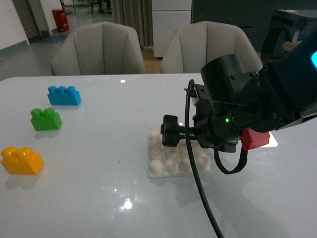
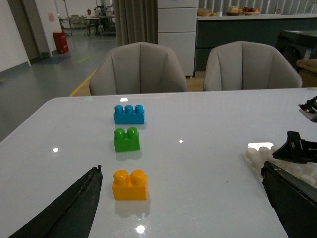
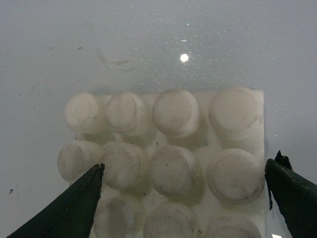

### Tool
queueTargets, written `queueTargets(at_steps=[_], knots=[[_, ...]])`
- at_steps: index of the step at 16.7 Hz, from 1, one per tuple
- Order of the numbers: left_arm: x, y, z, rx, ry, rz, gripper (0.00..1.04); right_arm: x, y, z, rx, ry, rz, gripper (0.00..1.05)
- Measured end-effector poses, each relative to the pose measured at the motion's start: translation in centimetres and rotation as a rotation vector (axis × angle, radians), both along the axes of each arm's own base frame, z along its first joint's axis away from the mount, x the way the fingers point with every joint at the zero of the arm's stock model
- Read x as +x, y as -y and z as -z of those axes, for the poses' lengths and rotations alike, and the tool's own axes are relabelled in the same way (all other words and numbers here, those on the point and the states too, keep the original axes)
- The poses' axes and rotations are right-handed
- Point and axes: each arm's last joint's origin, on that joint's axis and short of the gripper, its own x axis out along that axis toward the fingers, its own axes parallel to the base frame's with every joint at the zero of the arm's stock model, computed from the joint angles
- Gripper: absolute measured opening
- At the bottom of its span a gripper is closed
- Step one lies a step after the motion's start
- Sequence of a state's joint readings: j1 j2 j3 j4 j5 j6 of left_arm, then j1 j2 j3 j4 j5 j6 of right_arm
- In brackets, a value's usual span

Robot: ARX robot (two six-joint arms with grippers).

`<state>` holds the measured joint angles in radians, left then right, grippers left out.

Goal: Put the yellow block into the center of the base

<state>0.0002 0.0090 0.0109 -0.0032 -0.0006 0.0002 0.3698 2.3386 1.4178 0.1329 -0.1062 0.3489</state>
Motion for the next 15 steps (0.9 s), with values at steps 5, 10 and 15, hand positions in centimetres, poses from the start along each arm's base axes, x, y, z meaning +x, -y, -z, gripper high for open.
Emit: queueTargets(at_steps=[5, 10, 15], knots=[[0.0, 0.0, 0.0, 0.0, 0.0, 0.0, 0.98, 0.3, -1.1, -0.6, 0.018, 0.006, 0.002, 0.98], [0.0, 0.0, 0.0, 0.0, 0.0, 0.0, 0.98, 0.1, -1.8, -0.3, 0.021, -0.004, 0.008, 0.98], [0.0, 0.0, 0.0, 0.0, 0.0, 0.0, 0.98, 0.2, -0.7, -1.1, 0.044, 0.0, 0.03, 0.98]])
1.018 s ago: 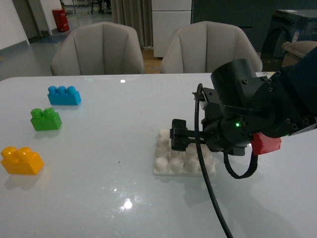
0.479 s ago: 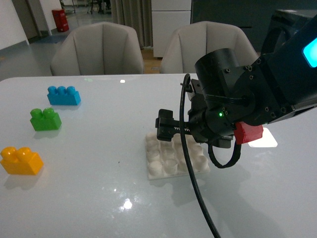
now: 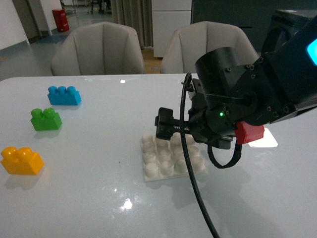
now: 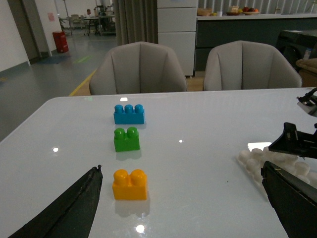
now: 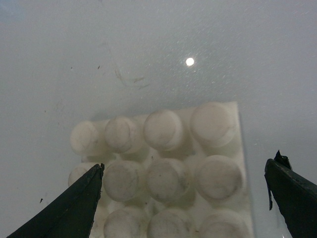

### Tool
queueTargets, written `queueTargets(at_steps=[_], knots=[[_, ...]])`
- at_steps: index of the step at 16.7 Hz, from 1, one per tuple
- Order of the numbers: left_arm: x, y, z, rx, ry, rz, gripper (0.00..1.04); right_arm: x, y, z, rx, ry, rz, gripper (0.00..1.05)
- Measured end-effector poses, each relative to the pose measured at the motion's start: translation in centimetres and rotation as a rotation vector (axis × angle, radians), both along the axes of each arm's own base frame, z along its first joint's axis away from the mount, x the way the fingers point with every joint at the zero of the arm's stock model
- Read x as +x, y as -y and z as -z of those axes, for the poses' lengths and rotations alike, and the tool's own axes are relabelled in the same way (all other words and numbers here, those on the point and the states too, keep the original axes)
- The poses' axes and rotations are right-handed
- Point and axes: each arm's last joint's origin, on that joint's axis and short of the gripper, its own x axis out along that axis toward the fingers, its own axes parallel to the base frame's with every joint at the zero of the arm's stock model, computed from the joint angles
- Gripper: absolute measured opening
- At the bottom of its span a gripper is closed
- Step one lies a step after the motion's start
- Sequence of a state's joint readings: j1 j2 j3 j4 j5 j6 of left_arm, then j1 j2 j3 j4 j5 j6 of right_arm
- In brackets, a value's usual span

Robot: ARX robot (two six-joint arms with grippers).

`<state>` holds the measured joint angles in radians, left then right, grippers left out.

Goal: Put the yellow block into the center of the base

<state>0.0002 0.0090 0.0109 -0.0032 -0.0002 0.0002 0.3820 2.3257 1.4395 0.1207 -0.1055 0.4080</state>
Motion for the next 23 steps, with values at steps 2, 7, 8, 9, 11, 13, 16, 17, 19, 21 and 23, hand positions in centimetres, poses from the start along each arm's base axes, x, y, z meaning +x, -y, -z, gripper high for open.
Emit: queueTargets(at_steps=[2, 7, 8, 9, 11, 13, 16, 17, 19, 21, 23], knots=[[0.0, 0.0, 0.0, 0.0, 0.0, 0.0, 0.98, 0.2, 2.1, -1.7, 0.024, 0.022, 0.044, 0.98], [0.0, 0.0, 0.0, 0.0, 0.0, 0.0, 0.98, -1.0, 10.6, -7.8, 0.099, 0.171, 0.221, 0.98], [0.0, 0.0, 0.0, 0.0, 0.0, 0.0, 0.98, -1.9, 12.4, -9.3, 0.106, 0.217, 0.258, 0.98], [0.0, 0.0, 0.0, 0.0, 0.0, 0.0, 0.98, -3.3, 14.4, -11.1, 0.115, 0.283, 0.297, 0.98], [0.0, 0.0, 0.0, 0.0, 0.0, 0.0, 0.98, -6.8, 17.1, -14.4, 0.122, 0.403, 0.332, 0.98], [0.0, 0.0, 0.0, 0.0, 0.0, 0.0, 0.98, -11.7, 19.0, -16.8, 0.114, 0.506, 0.344, 0.98], [0.0, 0.0, 0.0, 0.0, 0.0, 0.0, 0.98, -19.3, 21.2, -18.6, 0.055, 0.662, 0.36, 0.98], [0.0, 0.0, 0.0, 0.0, 0.0, 0.0, 0.98, -21.2, 21.6, -18.6, -0.037, 0.783, 0.385, 0.9], [0.0, 0.0, 0.0, 0.0, 0.0, 0.0, 0.98, -26.3, 21.6, -15.4, -0.207, 0.808, 0.33, 0.63], [0.0, 0.0, 0.0, 0.0, 0.0, 0.0, 0.98, -29.3, 21.1, -12.7, -0.251, 0.808, 0.318, 0.37], [0.0, 0.0, 0.0, 0.0, 0.0, 0.0, 0.98, -29.7, 20.8, -12.4, -0.254, 0.821, 0.315, 0.3]])
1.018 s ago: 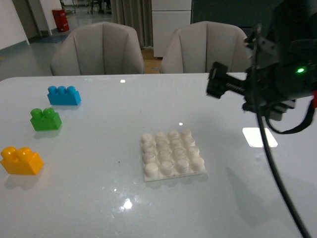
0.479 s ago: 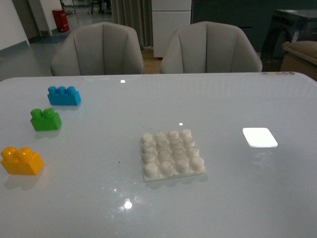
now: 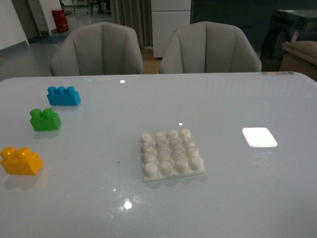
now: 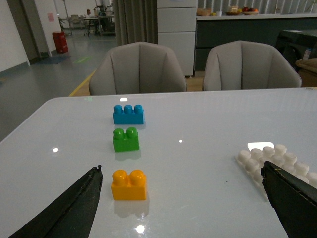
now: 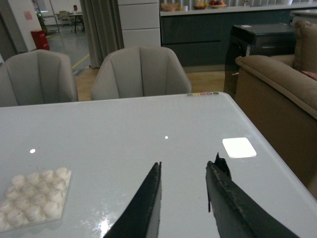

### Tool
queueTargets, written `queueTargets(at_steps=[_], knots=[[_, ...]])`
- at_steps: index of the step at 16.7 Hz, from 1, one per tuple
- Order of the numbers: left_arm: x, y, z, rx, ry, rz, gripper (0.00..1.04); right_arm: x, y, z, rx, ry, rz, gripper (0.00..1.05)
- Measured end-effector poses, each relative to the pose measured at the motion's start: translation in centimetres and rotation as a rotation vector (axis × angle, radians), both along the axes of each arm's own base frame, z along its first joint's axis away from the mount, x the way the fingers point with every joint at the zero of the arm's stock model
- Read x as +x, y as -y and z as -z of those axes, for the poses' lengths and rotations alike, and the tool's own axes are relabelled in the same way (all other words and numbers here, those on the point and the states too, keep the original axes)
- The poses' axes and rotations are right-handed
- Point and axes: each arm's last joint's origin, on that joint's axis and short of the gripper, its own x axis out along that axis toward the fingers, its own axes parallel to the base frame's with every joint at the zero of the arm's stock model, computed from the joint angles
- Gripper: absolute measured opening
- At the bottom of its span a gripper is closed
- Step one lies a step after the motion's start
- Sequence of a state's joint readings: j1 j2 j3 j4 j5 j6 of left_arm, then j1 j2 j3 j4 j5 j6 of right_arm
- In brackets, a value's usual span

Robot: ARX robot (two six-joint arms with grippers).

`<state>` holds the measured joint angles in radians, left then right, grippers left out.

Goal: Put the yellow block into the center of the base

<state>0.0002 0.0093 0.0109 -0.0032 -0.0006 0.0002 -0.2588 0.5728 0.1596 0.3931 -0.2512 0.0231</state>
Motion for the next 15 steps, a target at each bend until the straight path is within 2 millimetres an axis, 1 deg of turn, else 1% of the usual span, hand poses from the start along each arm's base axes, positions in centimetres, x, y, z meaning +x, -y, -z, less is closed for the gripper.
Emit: queueTargets(at_steps=[1, 4, 6, 8, 9, 10, 14, 15], knots=[[0.0, 0.0, 0.0, 0.0, 0.0, 0.0, 0.98, -0.1, -0.2, 0.1, -0.004, 0.005, -0.003, 0.26], [0.0, 0.0, 0.0, 0.0, 0.0, 0.0, 0.98, -0.8, -1.0, 0.4, -0.024, 0.027, -0.014, 0.01], [0.0, 0.0, 0.0, 0.0, 0.0, 0.0, 0.98, -1.2, -1.5, 1.3, -0.021, 0.009, -0.009, 0.02], [0.0, 0.0, 0.0, 0.0, 0.0, 0.0, 0.98, -1.6, -1.9, 1.7, -0.022, 0.021, -0.012, 0.02], [0.0, 0.0, 0.0, 0.0, 0.0, 0.0, 0.98, -1.8, -2.3, 1.8, -0.021, 0.016, 0.007, 0.02], [0.0, 0.0, 0.0, 0.0, 0.0, 0.0, 0.98, -2.0, -3.1, 2.1, -0.022, 0.019, -0.033, 0.02], [0.0, 0.0, 0.0, 0.0, 0.0, 0.0, 0.98, -2.5, -2.9, 2.6, -0.025, 0.025, -0.008, 0.02], [0.0, 0.0, 0.0, 0.0, 0.0, 0.0, 0.98, -2.6, -2.9, 3.1, -0.025, 0.031, -0.007, 0.02]])
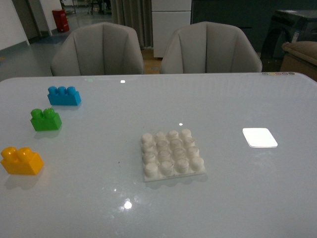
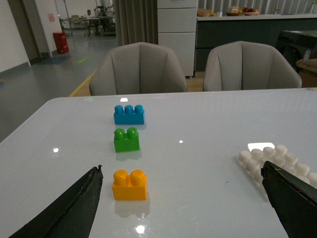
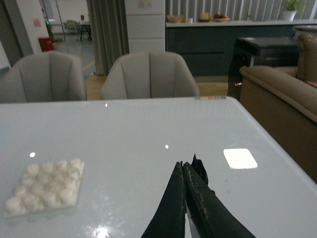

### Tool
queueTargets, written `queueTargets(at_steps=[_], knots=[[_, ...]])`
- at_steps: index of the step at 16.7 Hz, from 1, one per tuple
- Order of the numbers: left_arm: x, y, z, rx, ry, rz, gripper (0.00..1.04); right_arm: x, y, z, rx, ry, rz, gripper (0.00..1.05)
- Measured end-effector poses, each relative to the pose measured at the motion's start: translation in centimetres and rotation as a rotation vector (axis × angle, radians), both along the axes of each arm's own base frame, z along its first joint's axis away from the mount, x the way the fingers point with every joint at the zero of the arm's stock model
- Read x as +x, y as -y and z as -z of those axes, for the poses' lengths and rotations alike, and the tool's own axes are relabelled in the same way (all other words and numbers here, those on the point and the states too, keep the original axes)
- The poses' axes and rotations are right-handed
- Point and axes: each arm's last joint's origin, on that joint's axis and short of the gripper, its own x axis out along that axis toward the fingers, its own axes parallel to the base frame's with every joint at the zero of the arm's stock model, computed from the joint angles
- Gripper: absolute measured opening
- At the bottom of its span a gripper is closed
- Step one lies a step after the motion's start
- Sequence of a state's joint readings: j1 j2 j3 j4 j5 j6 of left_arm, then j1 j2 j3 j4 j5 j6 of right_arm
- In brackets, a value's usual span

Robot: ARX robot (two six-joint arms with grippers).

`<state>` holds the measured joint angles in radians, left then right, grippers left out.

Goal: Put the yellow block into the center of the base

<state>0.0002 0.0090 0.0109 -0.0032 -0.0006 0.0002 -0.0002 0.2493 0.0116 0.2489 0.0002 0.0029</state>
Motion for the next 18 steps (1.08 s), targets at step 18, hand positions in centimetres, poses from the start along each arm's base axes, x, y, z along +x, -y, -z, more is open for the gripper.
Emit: queueTargets(at_steps=[18], knots=[[0.0, 0.0, 0.0, 0.0, 0.0, 0.0, 0.98, -1.6, 0.0, 0.3, -0.001, -0.007, 0.0, 0.28]])
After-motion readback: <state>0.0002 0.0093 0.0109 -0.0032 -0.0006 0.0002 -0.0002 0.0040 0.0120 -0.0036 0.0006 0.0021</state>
